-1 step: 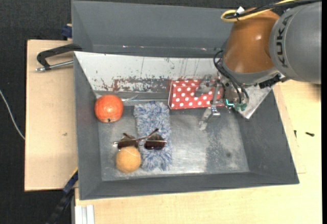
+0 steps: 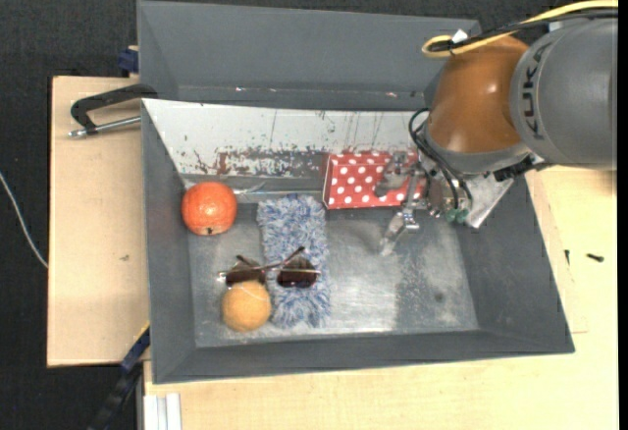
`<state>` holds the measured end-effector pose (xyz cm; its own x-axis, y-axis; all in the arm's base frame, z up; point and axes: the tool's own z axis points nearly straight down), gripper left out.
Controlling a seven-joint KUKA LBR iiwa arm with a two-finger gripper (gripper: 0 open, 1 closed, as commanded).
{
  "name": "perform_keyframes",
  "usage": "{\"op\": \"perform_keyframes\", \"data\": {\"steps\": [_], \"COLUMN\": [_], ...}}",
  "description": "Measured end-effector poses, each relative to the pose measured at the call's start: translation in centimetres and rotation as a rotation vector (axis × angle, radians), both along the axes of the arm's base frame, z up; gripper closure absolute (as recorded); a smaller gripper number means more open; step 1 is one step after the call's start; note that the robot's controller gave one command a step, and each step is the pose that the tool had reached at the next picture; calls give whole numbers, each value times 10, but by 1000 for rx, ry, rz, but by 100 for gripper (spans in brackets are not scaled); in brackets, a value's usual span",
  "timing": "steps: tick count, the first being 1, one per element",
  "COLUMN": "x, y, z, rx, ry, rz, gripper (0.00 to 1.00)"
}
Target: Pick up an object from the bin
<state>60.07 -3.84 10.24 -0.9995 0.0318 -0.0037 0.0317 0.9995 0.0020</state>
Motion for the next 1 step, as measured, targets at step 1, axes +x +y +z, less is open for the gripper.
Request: {"op": "perform_keyframes", "data": {"steps": [1], "x": [-4], "y": [-6], "z": [-21], "rx": [0], "ry": [9], "rz": [-26], "gripper": [0]}}
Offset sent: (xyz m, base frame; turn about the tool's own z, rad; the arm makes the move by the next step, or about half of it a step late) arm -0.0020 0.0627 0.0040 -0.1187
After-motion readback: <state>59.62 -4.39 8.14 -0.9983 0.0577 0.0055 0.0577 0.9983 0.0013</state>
